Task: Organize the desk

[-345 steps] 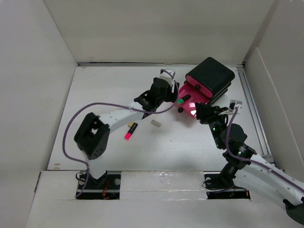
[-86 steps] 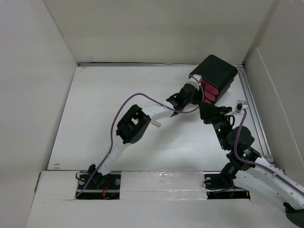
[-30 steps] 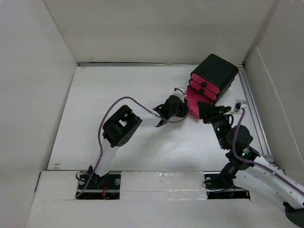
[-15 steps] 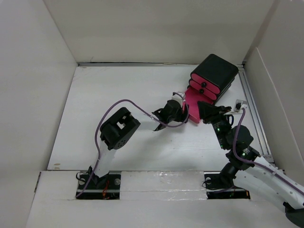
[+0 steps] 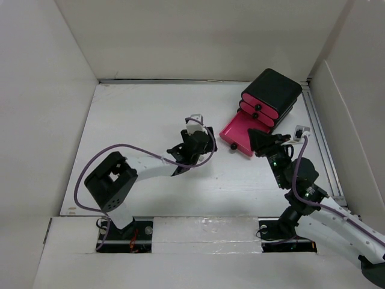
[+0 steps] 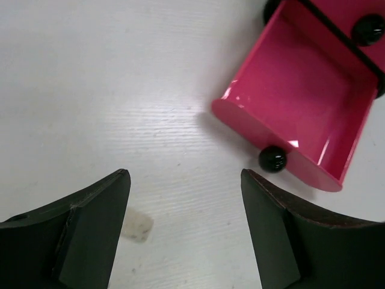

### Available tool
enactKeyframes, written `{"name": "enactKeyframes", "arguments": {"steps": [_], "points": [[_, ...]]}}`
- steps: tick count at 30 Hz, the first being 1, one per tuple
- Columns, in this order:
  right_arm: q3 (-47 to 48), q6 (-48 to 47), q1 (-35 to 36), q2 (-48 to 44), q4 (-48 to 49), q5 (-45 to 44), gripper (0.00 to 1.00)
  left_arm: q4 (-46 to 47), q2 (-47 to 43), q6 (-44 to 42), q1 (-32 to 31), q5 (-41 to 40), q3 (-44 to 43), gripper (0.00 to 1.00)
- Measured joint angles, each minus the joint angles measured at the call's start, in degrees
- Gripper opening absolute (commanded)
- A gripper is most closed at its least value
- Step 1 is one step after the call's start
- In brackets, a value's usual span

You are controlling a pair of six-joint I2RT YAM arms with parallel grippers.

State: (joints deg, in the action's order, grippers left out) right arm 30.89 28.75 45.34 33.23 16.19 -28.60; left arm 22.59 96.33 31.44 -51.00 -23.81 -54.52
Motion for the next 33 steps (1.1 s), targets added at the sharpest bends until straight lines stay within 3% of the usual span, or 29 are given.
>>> {"name": "enactKeyframes", "arguments": {"steps": [6, 15, 24, 29, 33], "points": [[0.0, 0.0, 0.0, 1.6, 0.1, 0.9, 0.38, -4.5, -2.3, 10.8, 0.0, -3.7, 8.7, 0.68], [0.0, 0.0, 0.0, 2.4, 0.1, 2.5, 0.4, -5.6, 4.0, 14.1, 0.0, -5.1, 6.1, 0.59], [0.0, 0.0, 0.0, 2.5, 0.2, 2.7, 0.41, -5.6, 7.4, 14.0, 0.0, -7.1, 3.3, 0.32], [0.0, 0.0, 0.0, 2.9, 0.2, 2.7, 0.41, -5.6, 7.9, 13.5, 0.0, -7.5, 2.7, 0.03], [0.0, 0.0, 0.0, 3.0, 0.2, 2.4, 0.41, -5.9, 7.9, 12.3, -0.2, -7.6, 2.3, 0.0]]}}
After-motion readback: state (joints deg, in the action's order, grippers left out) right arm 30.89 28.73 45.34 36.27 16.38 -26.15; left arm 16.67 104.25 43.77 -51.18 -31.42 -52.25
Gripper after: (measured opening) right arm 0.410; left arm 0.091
